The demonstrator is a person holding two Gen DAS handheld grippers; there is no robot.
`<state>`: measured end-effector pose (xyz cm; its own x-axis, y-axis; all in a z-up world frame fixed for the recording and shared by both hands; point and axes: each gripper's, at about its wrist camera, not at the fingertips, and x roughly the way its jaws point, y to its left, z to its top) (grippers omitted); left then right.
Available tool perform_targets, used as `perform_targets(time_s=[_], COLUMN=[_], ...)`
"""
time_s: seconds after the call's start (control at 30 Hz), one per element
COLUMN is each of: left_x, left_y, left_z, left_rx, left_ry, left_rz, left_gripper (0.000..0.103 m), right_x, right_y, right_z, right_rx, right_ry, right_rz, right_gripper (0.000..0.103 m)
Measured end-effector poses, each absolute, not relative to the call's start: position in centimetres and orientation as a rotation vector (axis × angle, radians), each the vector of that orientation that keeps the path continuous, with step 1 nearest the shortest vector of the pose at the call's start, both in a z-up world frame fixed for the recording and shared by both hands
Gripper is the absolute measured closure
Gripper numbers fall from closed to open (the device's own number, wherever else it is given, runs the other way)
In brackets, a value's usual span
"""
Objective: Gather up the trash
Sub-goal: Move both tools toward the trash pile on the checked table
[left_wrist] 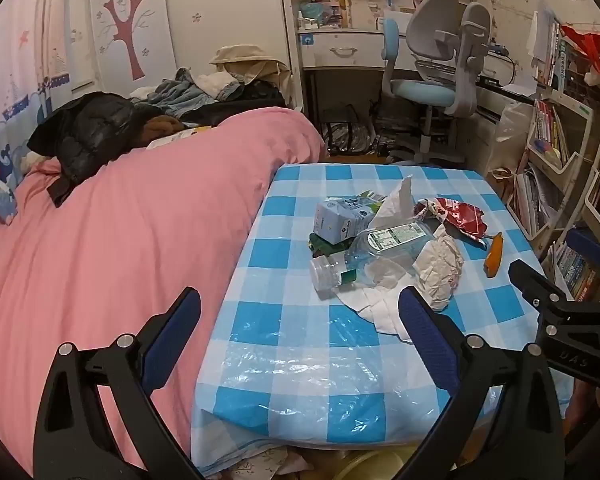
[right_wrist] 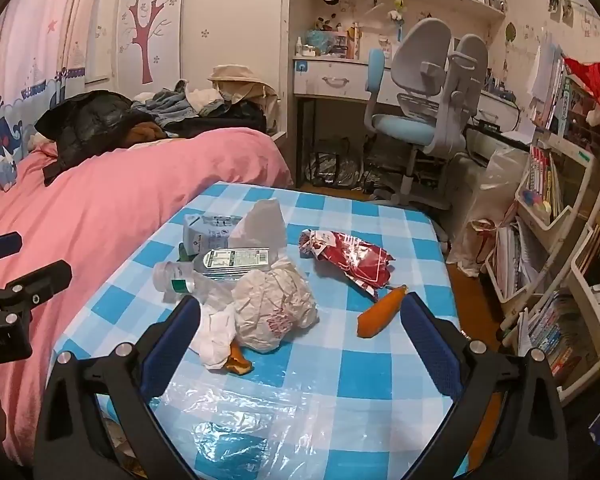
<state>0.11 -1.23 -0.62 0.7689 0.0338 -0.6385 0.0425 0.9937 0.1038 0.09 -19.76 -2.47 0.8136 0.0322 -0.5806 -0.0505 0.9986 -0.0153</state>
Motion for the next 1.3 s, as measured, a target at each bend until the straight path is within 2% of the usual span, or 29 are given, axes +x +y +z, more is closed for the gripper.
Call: perform_targets(time_s=[0.7,1.07,1.3], left_x=[1.8,2.3,3.0], left_y=[0.9,3.9,4.2], left_z=[-2.3,-2.9,-3.0], left_rx=[0.094,0.02,0.019], left_ry=[0.785,0.829,0.84], left_rz=[0.086,0.155,0.144], left_gripper=[0.008,0.008,0.008], right_x=[1.5,6.5,9.2], right_y=[-21.0,-20.0,-20.3], right_z=[-4.0,-7.0,-9.2], right_rx=[0.019,0.05,0.133], right_ry=[0.661,0.761,0.814], right_rz=[0.076,0.163,0.219], right_gripper=[0.007,0.007,0.019])
